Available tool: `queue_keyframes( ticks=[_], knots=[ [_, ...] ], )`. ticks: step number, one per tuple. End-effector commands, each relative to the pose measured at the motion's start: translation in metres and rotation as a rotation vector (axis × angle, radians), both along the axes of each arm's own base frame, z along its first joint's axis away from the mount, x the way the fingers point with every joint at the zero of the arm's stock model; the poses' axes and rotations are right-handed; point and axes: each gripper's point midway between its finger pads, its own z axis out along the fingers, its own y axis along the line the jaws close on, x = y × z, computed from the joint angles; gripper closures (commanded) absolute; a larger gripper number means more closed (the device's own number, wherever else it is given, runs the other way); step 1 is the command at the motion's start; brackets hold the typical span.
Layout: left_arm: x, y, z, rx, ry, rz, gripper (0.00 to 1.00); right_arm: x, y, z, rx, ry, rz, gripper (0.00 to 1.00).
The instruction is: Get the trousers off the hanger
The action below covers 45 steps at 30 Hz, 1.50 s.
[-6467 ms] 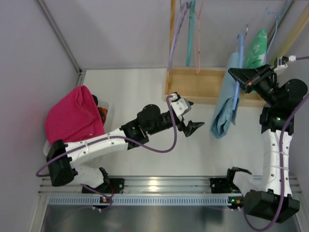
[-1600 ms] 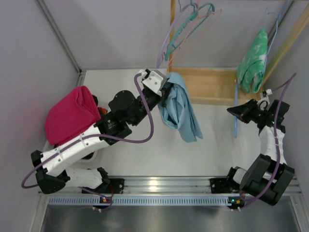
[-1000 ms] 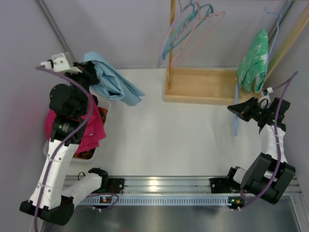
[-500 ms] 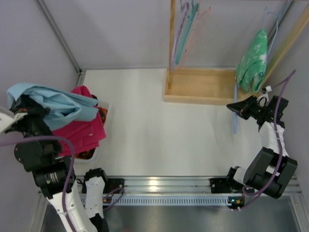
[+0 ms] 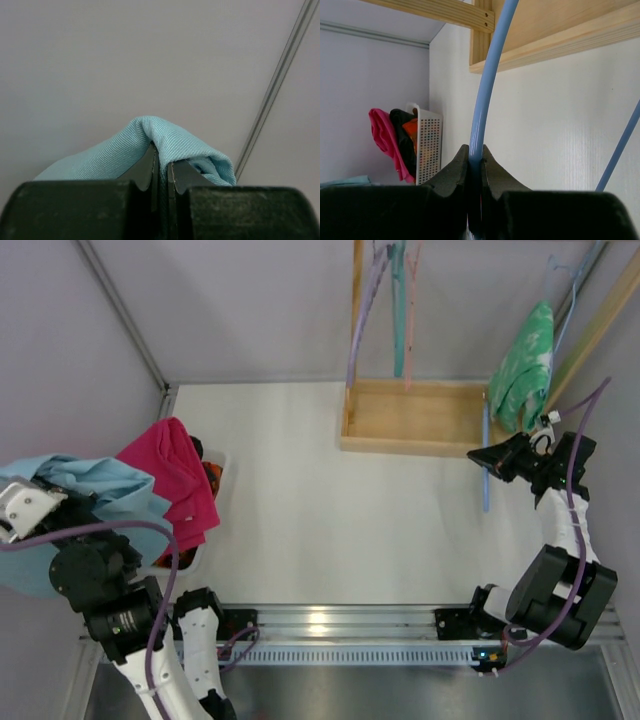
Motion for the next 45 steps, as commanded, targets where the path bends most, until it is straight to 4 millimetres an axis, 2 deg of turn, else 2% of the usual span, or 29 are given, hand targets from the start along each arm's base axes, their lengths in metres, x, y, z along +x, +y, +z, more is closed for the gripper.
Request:
queue_keyframes(
  ticks=[1, 2, 4, 6, 7, 9, 10, 12, 13, 14, 16, 17, 19, 20, 23, 25, 27, 28, 29, 32, 33, 34, 35, 36, 37, 38, 41, 42, 45],
  knots=[
    [0.021, 0.002, 0.009, 0.058, -0.037, -0.025, 1.00, 0.003, 0.005, 0.037, -0.070, -0.143, 0.030, 1.00],
    [0.039, 0.004, -0.004, 0.060, -0.002, -0.052, 1.00, 0.001, 0.007, 0.038, -0.066, -0.139, 0.033, 1.00],
    [0.069, 0.006, -0.015, 0.080, 0.025, -0.101, 1.00, -0.001, 0.008, 0.045, -0.075, -0.155, 0.035, 1.00],
    [0.089, 0.008, -0.018, 0.077, 0.009, -0.137, 1.00, -0.003, 0.009, 0.053, -0.084, -0.167, 0.037, 1.00],
    [0.114, 0.014, -0.035, 0.058, 0.061, -0.160, 1.00, -0.005, 0.010, 0.055, -0.091, -0.174, 0.036, 1.00],
    [0.146, 0.013, -0.046, 0.027, 0.074, -0.243, 1.00, -0.009, 0.011, 0.062, -0.098, -0.184, 0.034, 1.00],
    [0.170, 0.016, -0.058, 0.001, 0.111, -0.280, 1.00, -0.009, 0.011, 0.068, -0.106, -0.197, 0.033, 1.00],
    [0.205, 0.002, -0.070, -0.002, 0.160, -0.424, 1.00, -0.013, 0.013, 0.079, -0.119, -0.217, 0.033, 1.00],
    [0.215, 0.000, -0.072, -0.007, 0.159, -0.456, 1.00, -0.014, 0.014, 0.083, -0.124, -0.226, 0.033, 1.00],
    [0.236, 0.005, -0.091, -0.048, 0.197, -0.471, 1.00, -0.016, 0.015, 0.088, -0.127, -0.235, 0.034, 1.00],
    [0.254, 0.010, -0.106, -0.091, 0.229, -0.478, 1.00, -0.020, 0.017, 0.099, -0.134, -0.254, 0.038, 1.00],
    [0.269, 0.011, -0.124, -0.117, 0.270, -0.489, 1.00, -0.022, 0.018, 0.103, -0.138, -0.261, 0.040, 1.00],
    [0.283, 0.012, -0.146, -0.145, 0.319, -0.500, 1.00, -0.026, 0.021, 0.112, -0.144, -0.280, 0.047, 1.00],
    [0.294, 0.011, -0.165, -0.163, 0.365, -0.515, 1.00, -0.027, 0.023, 0.115, -0.143, -0.285, 0.048, 1.00],
    [0.305, 0.005, -0.201, -0.196, 0.439, -0.532, 0.98, -0.031, 0.028, 0.129, -0.152, -0.318, 0.055, 1.00],
    [0.308, -0.002, -0.221, -0.194, 0.492, -0.543, 0.91, -0.035, 0.030, 0.140, -0.161, -0.344, 0.061, 1.00],
    [0.310, -0.012, -0.225, -0.188, 0.510, -0.563, 0.74, -0.036, 0.034, 0.149, -0.164, -0.362, 0.073, 1.00],
    [0.308, -0.018, -0.219, -0.175, 0.502, -0.579, 0.68, -0.038, 0.037, 0.152, -0.165, -0.367, 0.081, 1.00],
    [0.307, -0.020, -0.215, -0.167, 0.500, -0.583, 0.54, -0.038, 0.037, 0.155, -0.169, -0.373, 0.082, 1.00],
    [0.299, -0.025, -0.193, -0.126, 0.500, -0.594, 0.38, -0.041, 0.043, 0.168, -0.177, -0.395, 0.094, 1.00],
    [0.297, -0.025, -0.187, -0.105, 0.513, -0.591, 0.27, -0.042, 0.044, 0.176, -0.184, -0.408, 0.092, 1.00],
    [0.292, -0.027, -0.172, -0.094, 0.516, -0.596, 0.11, -0.042, 0.048, 0.180, -0.184, -0.415, 0.103, 1.00],
    [0.291, -0.031, -0.165, -0.076, 0.521, -0.619, 0.02, -0.044, 0.051, 0.190, -0.188, -0.433, 0.104, 1.00],
    [0.288, -0.035, -0.150, -0.065, 0.510, -0.630, 0.01, -0.043, 0.052, 0.194, -0.192, -0.439, 0.097, 1.00],
    [0.283, -0.036, -0.148, -0.047, 0.534, -0.628, 0.01, -0.045, 0.057, 0.197, -0.191, -0.441, 0.107, 1.00],
    [0.279, -0.048, -0.135, -0.010, 0.517, -0.686, 0.01, -0.044, 0.060, 0.205, -0.193, -0.454, 0.109, 1.00],
    [0.265, -0.065, -0.106, 0.040, 0.462, -0.733, 0.01, -0.037, 0.068, 0.212, -0.185, -0.447, 0.116, 1.00],
    [0.262, -0.071, -0.097, 0.058, 0.446, -0.751, 0.01, -0.033, 0.069, 0.220, -0.189, -0.457, 0.101, 1.00],
    [0.253, -0.092, -0.083, 0.088, 0.411, -0.811, 0.01, -0.022, 0.081, 0.241, -0.116, -0.482, 0.126, 1.00]
  ],
)
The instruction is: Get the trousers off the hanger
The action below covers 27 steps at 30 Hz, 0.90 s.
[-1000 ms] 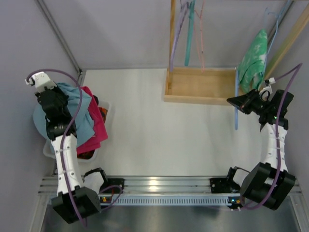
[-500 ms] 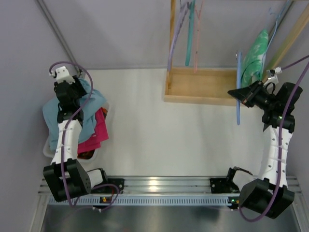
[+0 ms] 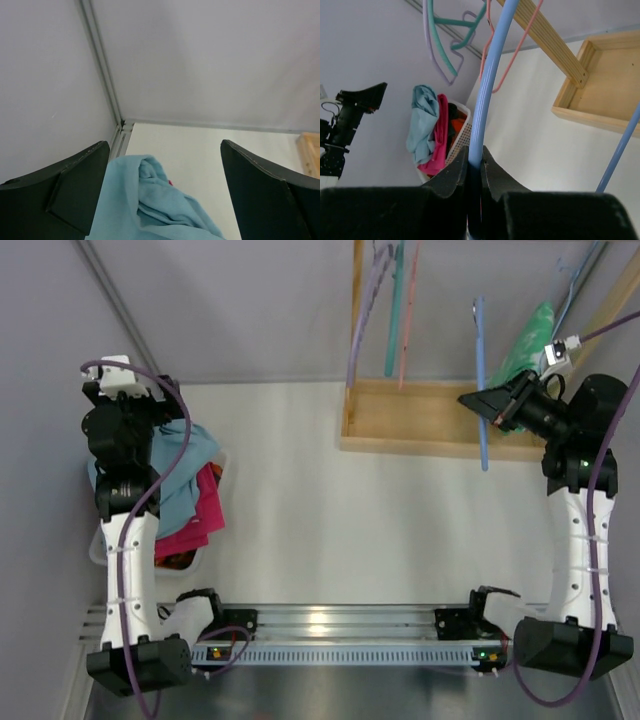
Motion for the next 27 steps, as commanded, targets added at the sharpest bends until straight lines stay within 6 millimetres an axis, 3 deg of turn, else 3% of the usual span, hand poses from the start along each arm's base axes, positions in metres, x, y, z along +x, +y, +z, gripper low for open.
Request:
queue_keyframes(
  ticks=[1, 8, 15, 16, 20, 27],
  knots=[
    [-0.013, -0.033, 0.028, 0.027, -0.062, -0.117, 0.01, 0.015, 0.011, 0.043, 0.055, -0.096, 0.014, 1.00],
    [-0.023, -0.062, 0.036, -0.017, -0.090, -0.209, 0.01, 0.058, 0.037, 0.099, 0.209, -0.130, 0.075, 1.00],
    [-0.030, -0.079, 0.031, -0.057, -0.071, -0.257, 0.01, 0.091, 0.045, 0.132, 0.244, -0.180, 0.031, 1.00],
    [-0.031, -0.081, 0.030, -0.058, -0.068, -0.260, 0.01, 0.088, 0.058, 0.137, 0.258, -0.184, 0.060, 1.00],
    [-0.030, -0.082, 0.025, -0.063, -0.050, -0.255, 0.01, 0.102, 0.056, 0.158, 0.314, -0.206, 0.030, 1.00],
    [-0.027, -0.083, 0.020, -0.062, -0.027, -0.260, 0.01, 0.140, 0.054, 0.127, 0.352, -0.078, -0.015, 1.00]
  ],
)
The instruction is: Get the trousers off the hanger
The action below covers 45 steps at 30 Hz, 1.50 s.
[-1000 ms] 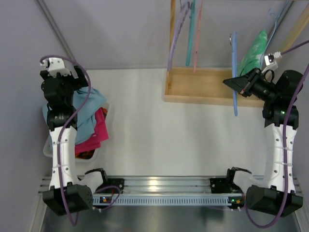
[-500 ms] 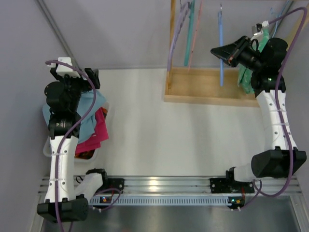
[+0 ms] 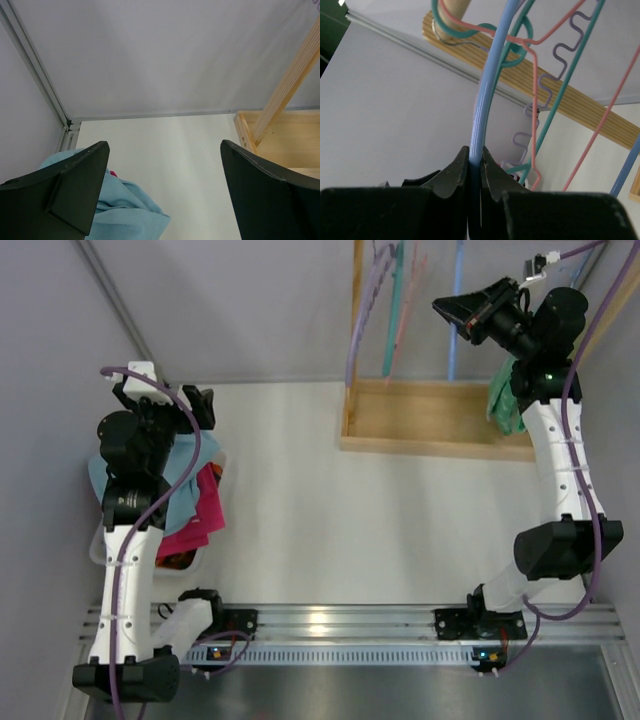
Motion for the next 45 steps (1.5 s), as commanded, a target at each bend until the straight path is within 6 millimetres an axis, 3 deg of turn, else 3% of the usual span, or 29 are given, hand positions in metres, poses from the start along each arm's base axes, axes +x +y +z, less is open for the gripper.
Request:
queue_keyframes(
  ticks=[1, 11, 13, 14, 15, 17, 19, 20, 21, 23, 24, 26, 30, 35, 37, 45],
  knots=[
    [0.000, -0.002, 0.004, -0.008, 0.003, -0.003, 0.01, 0.012, 0.000, 0.013, 0.034, -0.046, -0.026, 1.00],
    [0.010, -0.011, -0.013, -0.010, 0.090, -0.047, 0.01, 0.019, 0.004, -0.018, 0.053, 0.016, 0.007, 1.00],
    [0.016, -0.013, -0.021, 0.007, 0.130, -0.059, 0.01, 0.017, 0.005, -0.025, 0.047, 0.020, 0.012, 0.91],
    [0.025, -0.011, -0.035, 0.011, 0.206, -0.047, 0.01, 0.014, 0.006, -0.035, 0.042, 0.039, 0.017, 0.87],
    [0.028, -0.025, -0.042, 0.018, 0.239, -0.080, 0.01, 0.012, 0.006, -0.038, 0.038, 0.043, 0.024, 0.84],
    [0.039, -0.030, -0.058, 0.020, 0.325, -0.093, 0.01, 0.007, 0.005, -0.049, 0.022, 0.056, 0.022, 0.76],
    [0.047, -0.037, -0.071, 0.021, 0.380, -0.113, 0.01, 0.005, 0.001, -0.057, 0.004, 0.065, 0.012, 0.65],
    [0.048, -0.040, -0.070, 0.020, 0.396, -0.123, 0.01, 0.002, 0.000, -0.062, -0.001, 0.076, 0.008, 0.53],
    [0.057, -0.047, -0.082, 0.019, 0.433, -0.146, 0.01, 0.001, -0.003, -0.066, -0.005, 0.083, 0.000, 0.46],
    [0.065, -0.052, -0.087, 0.015, 0.452, -0.149, 0.01, -0.004, -0.006, -0.074, -0.021, 0.089, -0.019, 0.40],
    [0.071, -0.061, -0.096, 0.018, 0.478, -0.165, 0.01, -0.001, -0.023, -0.077, -0.026, 0.092, -0.061, 0.38],
    [0.076, -0.070, -0.102, 0.026, 0.498, -0.175, 0.01, -0.008, -0.029, -0.081, -0.047, 0.085, -0.077, 0.32],
    [0.078, -0.111, -0.126, 0.042, 0.571, -0.299, 0.01, -0.022, -0.042, -0.096, -0.090, 0.111, -0.104, 0.21],
    [0.078, -0.147, -0.150, 0.100, 0.622, -0.362, 0.01, -0.046, -0.055, -0.120, -0.188, 0.113, -0.142, 0.01],
    [0.072, -0.164, -0.156, 0.115, 0.638, -0.417, 0.01, -0.059, -0.059, -0.133, -0.241, 0.109, -0.156, 0.01],
    [0.059, -0.182, -0.193, 0.174, 0.723, -0.356, 0.01, -0.102, -0.065, -0.196, -0.438, 0.095, -0.155, 0.00]
  ],
)
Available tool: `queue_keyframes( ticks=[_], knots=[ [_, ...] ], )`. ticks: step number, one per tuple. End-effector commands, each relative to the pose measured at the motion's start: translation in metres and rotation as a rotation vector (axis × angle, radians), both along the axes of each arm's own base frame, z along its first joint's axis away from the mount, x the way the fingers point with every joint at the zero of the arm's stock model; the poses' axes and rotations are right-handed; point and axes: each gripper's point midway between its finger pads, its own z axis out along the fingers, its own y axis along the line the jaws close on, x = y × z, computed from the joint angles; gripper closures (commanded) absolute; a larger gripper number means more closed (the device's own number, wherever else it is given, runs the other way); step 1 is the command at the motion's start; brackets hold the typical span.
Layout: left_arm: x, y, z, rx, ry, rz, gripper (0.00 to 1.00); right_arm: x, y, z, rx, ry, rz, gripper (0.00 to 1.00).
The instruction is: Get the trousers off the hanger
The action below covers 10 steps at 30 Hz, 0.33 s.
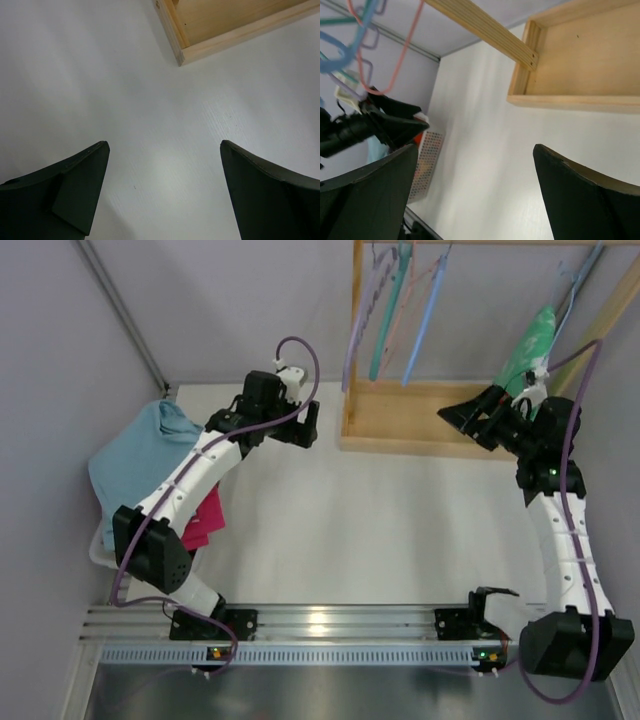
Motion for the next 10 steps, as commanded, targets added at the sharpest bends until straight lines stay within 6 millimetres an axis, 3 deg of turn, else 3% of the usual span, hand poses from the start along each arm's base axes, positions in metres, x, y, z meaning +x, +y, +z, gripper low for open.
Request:
queue_keyframes(
  ticks=[1, 4, 10],
  knots=[
    [-0.007, 0.003, -0.002, 0.031, 0.001, 0.037, 0.01, -0.020, -0.004, -0.021, -0.148, -0.064, 0.035, 0.01],
    [-0.014, 0.003, -0.007, 0.050, 0.003, 0.040, 0.01, -0.039, 0.001, -0.048, -0.197, -0.059, 0.090, 0.01],
    [-0.018, 0.008, -0.003, 0.101, -0.035, 0.049, 0.01, -0.053, 0.009, -0.068, -0.219, -0.027, 0.165, 0.01]
  ],
)
